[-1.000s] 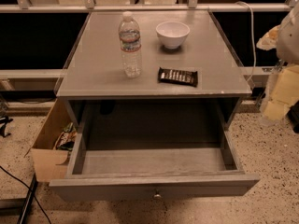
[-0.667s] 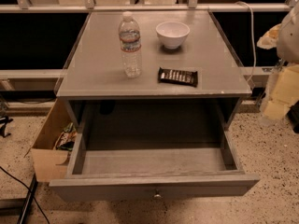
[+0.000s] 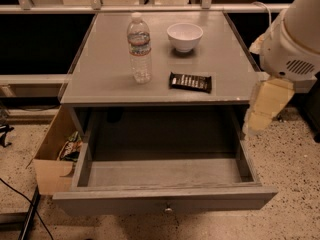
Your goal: Place water bottle into top drawer
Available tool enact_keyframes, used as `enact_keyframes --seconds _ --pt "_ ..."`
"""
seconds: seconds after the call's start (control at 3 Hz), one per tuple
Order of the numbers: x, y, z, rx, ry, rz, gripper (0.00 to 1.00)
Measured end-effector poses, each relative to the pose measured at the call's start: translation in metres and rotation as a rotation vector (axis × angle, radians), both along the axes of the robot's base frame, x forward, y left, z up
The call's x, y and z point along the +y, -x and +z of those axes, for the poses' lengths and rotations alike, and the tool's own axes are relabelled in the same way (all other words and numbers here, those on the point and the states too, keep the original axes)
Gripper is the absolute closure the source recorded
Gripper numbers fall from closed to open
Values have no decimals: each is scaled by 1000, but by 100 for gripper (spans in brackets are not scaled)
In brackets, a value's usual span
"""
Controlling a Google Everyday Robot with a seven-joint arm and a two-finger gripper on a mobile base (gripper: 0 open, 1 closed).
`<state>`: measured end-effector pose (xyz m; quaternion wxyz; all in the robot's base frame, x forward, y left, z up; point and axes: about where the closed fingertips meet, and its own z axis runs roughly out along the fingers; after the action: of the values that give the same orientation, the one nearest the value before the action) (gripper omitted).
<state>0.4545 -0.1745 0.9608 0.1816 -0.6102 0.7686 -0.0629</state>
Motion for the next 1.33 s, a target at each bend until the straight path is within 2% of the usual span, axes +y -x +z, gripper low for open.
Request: enact_keyframes --seconds 0.33,0.67,1.0,1.33 --pt "33 -26 -15 -33 -24 -6 0" --pt "63 -54 -30 -85 -83 14 0" --pt "67 -63 -23 -128 -100 15 0" --pt "69 -70 -23 -134 -133 -11 0"
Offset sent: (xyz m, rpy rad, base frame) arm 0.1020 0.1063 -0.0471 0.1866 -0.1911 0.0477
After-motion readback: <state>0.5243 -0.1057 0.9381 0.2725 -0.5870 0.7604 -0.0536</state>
